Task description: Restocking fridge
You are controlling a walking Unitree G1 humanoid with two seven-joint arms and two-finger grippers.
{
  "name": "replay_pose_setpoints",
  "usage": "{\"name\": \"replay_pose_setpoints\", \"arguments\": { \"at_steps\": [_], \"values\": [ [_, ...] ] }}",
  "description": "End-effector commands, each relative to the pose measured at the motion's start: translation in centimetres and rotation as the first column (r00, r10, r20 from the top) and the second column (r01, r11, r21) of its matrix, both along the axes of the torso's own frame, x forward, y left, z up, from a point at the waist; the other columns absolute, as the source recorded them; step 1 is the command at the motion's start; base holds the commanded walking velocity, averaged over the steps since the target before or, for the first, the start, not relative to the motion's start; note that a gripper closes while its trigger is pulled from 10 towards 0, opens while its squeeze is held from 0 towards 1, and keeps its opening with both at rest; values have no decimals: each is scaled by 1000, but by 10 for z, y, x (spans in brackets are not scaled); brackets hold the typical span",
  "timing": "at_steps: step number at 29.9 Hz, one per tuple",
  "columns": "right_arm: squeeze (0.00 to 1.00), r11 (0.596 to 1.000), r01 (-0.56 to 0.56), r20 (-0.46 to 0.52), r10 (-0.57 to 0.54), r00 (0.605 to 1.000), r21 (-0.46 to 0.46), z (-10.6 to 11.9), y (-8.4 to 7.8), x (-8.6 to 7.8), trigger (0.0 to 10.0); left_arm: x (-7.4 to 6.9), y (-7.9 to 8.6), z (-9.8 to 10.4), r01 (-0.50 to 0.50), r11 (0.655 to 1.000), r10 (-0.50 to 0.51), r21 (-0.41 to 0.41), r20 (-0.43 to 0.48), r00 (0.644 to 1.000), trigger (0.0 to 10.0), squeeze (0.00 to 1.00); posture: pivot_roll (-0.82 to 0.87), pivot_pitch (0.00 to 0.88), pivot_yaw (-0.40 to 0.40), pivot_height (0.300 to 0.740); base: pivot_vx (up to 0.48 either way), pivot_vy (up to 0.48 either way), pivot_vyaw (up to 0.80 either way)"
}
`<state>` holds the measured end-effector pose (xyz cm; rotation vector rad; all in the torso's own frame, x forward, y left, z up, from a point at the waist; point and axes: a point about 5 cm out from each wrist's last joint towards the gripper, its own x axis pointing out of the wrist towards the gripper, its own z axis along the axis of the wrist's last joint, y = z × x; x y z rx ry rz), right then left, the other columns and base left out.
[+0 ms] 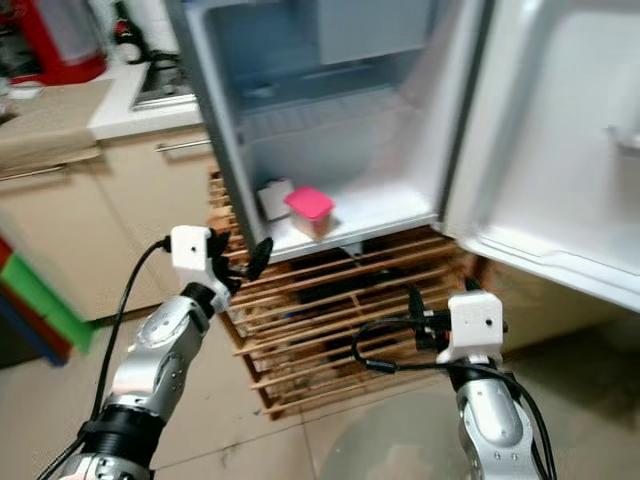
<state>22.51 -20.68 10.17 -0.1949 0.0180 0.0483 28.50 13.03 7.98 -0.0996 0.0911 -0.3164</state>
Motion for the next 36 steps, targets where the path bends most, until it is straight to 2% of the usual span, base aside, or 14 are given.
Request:
{"name": "replay_pose_setpoints", "arguments": {
  "at_steps": [1,3,4,5,7,12,13,16,29,36],
  "values": [
    [0,1000,-20,-2,20,1000,1,5,-3,4,10000,-11,5,-7,12,998,-10,61,-28,1000,10000,0,-252,3,3,740,0,0,0],
    [0,999,-44,-16,44,999,-14,7,-6,7,10000,-28,-1,-16,71,990,-64,123,-58,996,10000,0,-230,3,-20,740,0,0,0],
    [0,999,-44,-16,44,999,-14,7,-6,7,10000,-28,-1,-16,71,990,-64,123,-58,996,10000,0,-230,3,-20,740,0,0,0],
    [0,999,-32,-24,32,999,-1,6,-11,10,10000,-35,-8,-13,110,982,-104,151,-47,993,10000,0,-209,1,-28,740,0,0,0],
    [0,1000,-20,-27,20,999,10,5,-13,11,10000,-36,-11,-11,121,981,-117,155,-34,993,10000,0,-206,0,-28,740,0,0,0],
    [0,999,-23,-15,24,1000,41,4,-2,18,10000,-25,-16,6,95,991,-98,89,23,995,10000,0,-203,0,1,740,0,0,0],
    [0,999,-23,-15,24,1000,41,4,-2,18,10000,-25,-16,6,95,991,-98,89,23,995,10000,0,-203,0,1,740,0,0,0],
    [0,998,-39,-11,40,999,52,1,8,16,10000,-13,-19,18,74,996,-76,43,56,996,10000,0,-211,0,23,740,91,0,0],
    [0,997,-45,-14,46,999,57,-2,12,14,10000,-6,-28,18,84,996,-85,14,48,995,10000,0,-210,0,30,740,427,0,0],
    [0,997,-52,-15,53,998,59,-4,15,14,10000,-3,-33,21,133,990,-135,41,64,989,10000,0,-206,0,40,740,465,0,0]
  ]
}}
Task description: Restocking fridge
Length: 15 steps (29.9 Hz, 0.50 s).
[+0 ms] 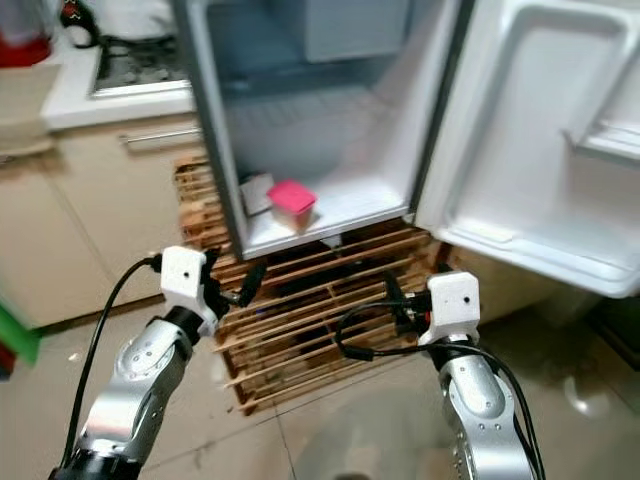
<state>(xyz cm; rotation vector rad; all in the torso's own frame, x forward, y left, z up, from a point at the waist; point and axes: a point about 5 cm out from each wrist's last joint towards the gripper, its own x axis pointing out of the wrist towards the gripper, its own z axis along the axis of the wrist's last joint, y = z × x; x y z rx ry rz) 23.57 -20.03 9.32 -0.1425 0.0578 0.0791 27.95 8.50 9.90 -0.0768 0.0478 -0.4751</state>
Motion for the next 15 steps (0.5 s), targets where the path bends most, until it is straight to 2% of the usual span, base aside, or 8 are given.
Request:
{"name": "replay_pose_setpoints", "arguments": {
  "at_steps": [1,5,8,11,15],
  "values": [
    [0,1000,-27,28,26,999,8,5,9,3,10000,4,11,3,-18,999,17,28,19,1000,10000,0,-206,0,41,740,465,0,0],
    [0,999,-32,28,32,999,11,4,13,3,10000,6,9,6,-5,1000,4,20,28,1000,10000,0,-207,2,46,740,465,0,0],
    [0,999,-32,26,32,999,11,3,13,2,10000,6,9,7,-2,999,1,36,28,1000,10000,0,-207,5,50,740,270,0,0],
    [0,999,-33,20,32,999,13,1,14,1,10000,8,8,7,2,999,-3,51,24,1000,10000,0,-206,8,53,740,0,0,0],
    [0,995,-98,-13,98,995,25,-1,22,-2,10000,7,10,19,27,999,-26,-16,56,998,10000,0,-205,14,60,740,0,0,0]
  ]
}}
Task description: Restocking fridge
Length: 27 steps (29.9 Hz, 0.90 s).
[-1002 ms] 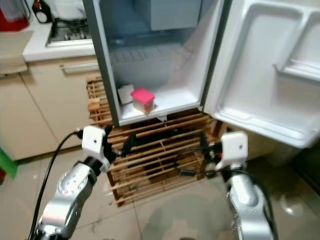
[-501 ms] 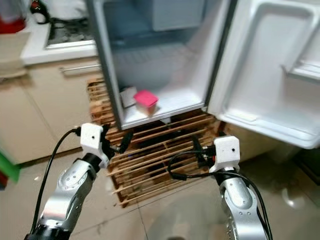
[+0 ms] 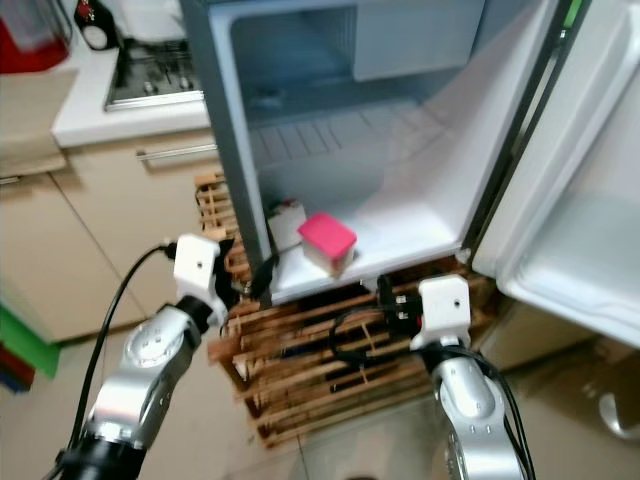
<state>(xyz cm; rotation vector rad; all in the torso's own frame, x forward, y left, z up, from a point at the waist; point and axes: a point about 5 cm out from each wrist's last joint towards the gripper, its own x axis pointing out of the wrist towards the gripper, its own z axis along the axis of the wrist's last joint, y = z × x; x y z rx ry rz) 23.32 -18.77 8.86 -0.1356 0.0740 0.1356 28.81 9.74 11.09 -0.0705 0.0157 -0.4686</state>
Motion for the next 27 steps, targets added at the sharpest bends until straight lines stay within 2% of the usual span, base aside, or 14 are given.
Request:
{"name": "replay_pose_setpoints", "arguments": {
  "at_steps": [1,3,6,9,12,18,21,22,27],
  "values": [
    [0,997,-72,-11,72,997,26,2,12,-1,10000,-3,-1,12,49,998,-48,-29,40,998,10000,0,-202,15,62,740,0,0,0],
    [0,991,-130,-42,131,990,38,-1,18,-5,10000,-8,3,19,73,996,-70,-50,64,996,10000,0,-196,17,62,740,0,0,0],
    [0,989,-145,-52,147,988,40,-3,19,-6,10000,-10,5,22,86,995,-83,-55,69,994,10000,0,-194,18,62,740,0,0,0],
    [0,988,-151,-76,154,985,46,-9,19,2,10000,-11,14,27,89,995,-84,-54,86,993,10000,0,-168,25,60,740,0,0,0],
    [0,984,-174,-80,177,981,36,-11,23,16,10000,-12,25,30,92,994,-87,-58,89,992,10000,0,-132,29,58,740,0,0,0],
    [0,973,-222,-84,226,970,56,-12,38,29,10000,-23,41,24,111,994,-110,-14,30,993,10000,0,-78,53,70,740,0,0,0],
    [0,969,-235,-88,241,967,73,-13,43,31,10000,-25,44,25,106,994,-106,-10,24,994,10000,0,-68,65,72,740,0,0,0],
    [0,962,-251,-94,261,961,106,-13,50,33,10000,-28,49,28,104,995,-104,-8,22,994,10000,0,-61,93,69,740,0,0,0],
    [0,958,-239,-103,256,961,157,-13,55,45,10000,-34,49,31,121,993,-121,-10,19,992,10000,0,-52,121,59,740,0,0,0]
  ]
}}
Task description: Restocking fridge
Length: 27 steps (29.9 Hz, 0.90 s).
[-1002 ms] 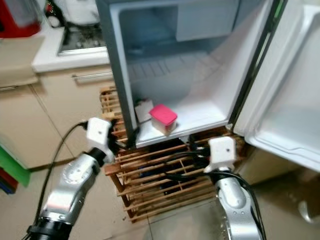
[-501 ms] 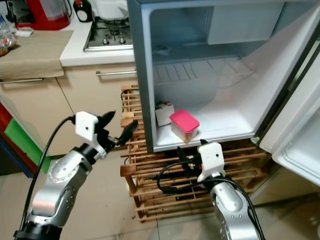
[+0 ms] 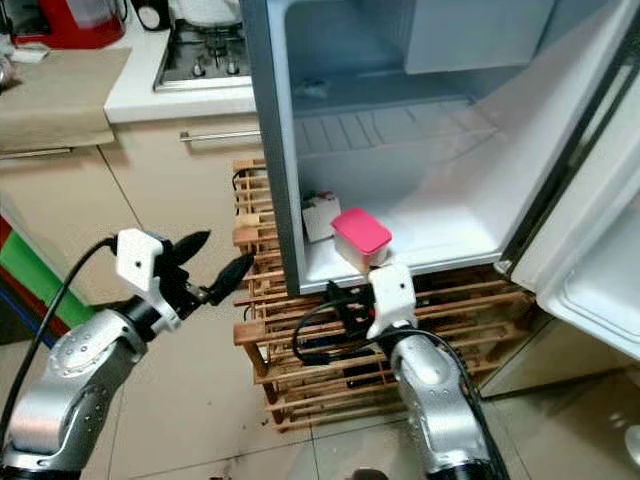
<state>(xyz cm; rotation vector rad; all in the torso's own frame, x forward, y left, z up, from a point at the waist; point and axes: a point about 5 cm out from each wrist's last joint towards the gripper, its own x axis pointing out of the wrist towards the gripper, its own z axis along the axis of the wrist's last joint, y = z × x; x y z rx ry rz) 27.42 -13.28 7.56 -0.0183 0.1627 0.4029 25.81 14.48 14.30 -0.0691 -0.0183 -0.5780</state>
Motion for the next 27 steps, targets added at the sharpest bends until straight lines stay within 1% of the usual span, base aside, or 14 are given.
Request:
{"name": "replay_pose_setpoints", "arguments": {
  "at_steps": [1,2,3,8,10,15,18,20,21,22,24,25,27],
  "values": [
    [0,999,18,-8,-18,1000,30,2,3,11,10000,-10,-1,-2,33,999,-33,1,-33,999,10000,0,-43,133,56,740,0,0,0],
    [0,999,18,-8,-18,1000,30,2,3,11,10000,-10,-1,-2,33,999,-33,1,-33,999,10000,0,-43,133,56,740,0,0,0],
    [0,999,22,-4,-22,1000,34,3,4,14,10000,-14,-2,-3,40,999,-40,3,-40,998,10000,0,-37,140,58,740,0,0,0],
    [0,999,25,-13,-24,1000,44,4,8,20,10000,-22,-1,-3,42,999,-42,8,-59,997,10000,0,-15,160,64,740,0,0,0],
    [0,997,34,-27,-32,999,70,4,11,22,10000,-25,1,-2,42,999,-41,13,-69,997,10000,0,-3,171,70,740,0,0,0],
    [0,996,40,-30,-38,999,85,5,13,26,10000,-26,3,-1,40,999,-39,19,-79,996,10000,0,-1,176,73,740,0,0,0],
    [0,996,59,-23,-58,998,61,5,9,33,10000,-28,2,0,40,999,-38,21,-89,995,10000,0,1,182,75,740,0,0,0],
    [0,997,79,-3,-79,997,17,7,3,41,10000,-29,2,-1,40,999,-38,20,-94,995,10000,0,1,184,73,740,0,0,0],
    [0,997,79,-3,-79,997,17,7,3,41,10000,-29,2,-1,40,999,-38,20,-94,995,10000,0,1,184,73,740,0,0,0],
    [0,995,100,11,-100,995,-4,10,-2,46,10000,-30,2,-1,39,999,-37,20,-97,995,10000,0,4,187,71,740,0,0,0],
    [0,994,111,17,-110,994,-12,11,-4,48,10000,-30,1,-1,38,999,-36,19,-99,994,10000,0,4,187,71,740,0,0,0],
    [0,991,131,32,-130,991,-32,13,-9,55,10000,-31,1,-2,38,999,-36,18,-103,994,10000,0,6,190,68,740,0,0,0],
    [0,988,141,48,-138,989,-67,15,-13,61,10000,-32,0,-2,37,999,-36,16,-107,994,10000,0,8,190,66,740,0,0,0]
  ]
}}
